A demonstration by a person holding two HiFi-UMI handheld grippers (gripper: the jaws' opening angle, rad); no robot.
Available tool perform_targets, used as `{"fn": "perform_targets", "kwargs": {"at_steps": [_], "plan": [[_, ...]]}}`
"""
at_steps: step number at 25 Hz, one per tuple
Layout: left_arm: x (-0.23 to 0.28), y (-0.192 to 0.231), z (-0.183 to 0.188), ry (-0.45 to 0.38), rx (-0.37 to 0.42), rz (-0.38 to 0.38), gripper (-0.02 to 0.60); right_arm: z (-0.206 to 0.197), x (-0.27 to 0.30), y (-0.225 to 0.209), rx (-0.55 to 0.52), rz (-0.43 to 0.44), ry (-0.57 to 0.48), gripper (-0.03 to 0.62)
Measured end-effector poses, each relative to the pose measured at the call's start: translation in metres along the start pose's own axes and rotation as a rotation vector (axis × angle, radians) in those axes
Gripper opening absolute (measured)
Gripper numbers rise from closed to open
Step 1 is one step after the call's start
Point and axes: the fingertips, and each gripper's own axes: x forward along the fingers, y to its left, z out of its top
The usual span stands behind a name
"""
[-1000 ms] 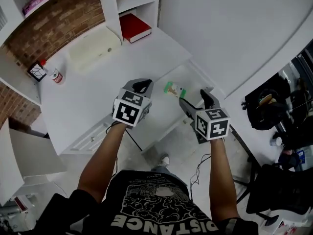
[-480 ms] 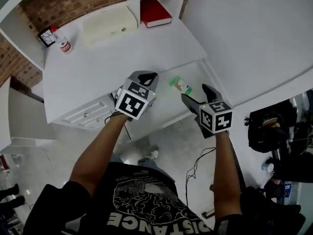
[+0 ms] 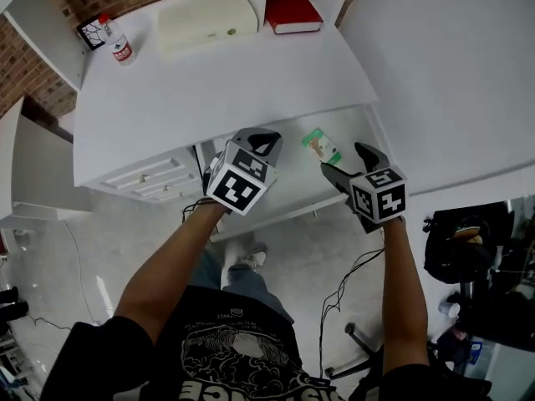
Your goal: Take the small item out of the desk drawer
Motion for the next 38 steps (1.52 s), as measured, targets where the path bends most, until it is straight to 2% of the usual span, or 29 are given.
{"fn": "perform_targets", "kwargs": {"at_steps": [8,16,21,30,38], "plan": [[0.035,-0.008,-0.028,0.004,-0.045,-0.036,0.005,-0.020,0.052,-0.009,-0.085,0.084,0.127,0.403],[0.058,0.002,-0.056,0.025,-0.075,-0.018,0.005,-0.049,0.102,-0.028,-0.150,0.115,0.238,0.409],[0.068,0.011,-0.063,0.023,-0.114,0.009,0.005,-0.062,0.127,-0.039,-0.161,0.132,0.276,0.410],[0.081,0.019,-0.077,0.055,-0.119,0.020,0.005,-0.094,0.170,-0.057,-0.156,0.141,0.377,0.442],[0.090,0.024,-0.074,0.047,-0.144,0.027,0.005,-0.113,0.186,-0.064,-0.163,0.166,0.438,0.453]]}}
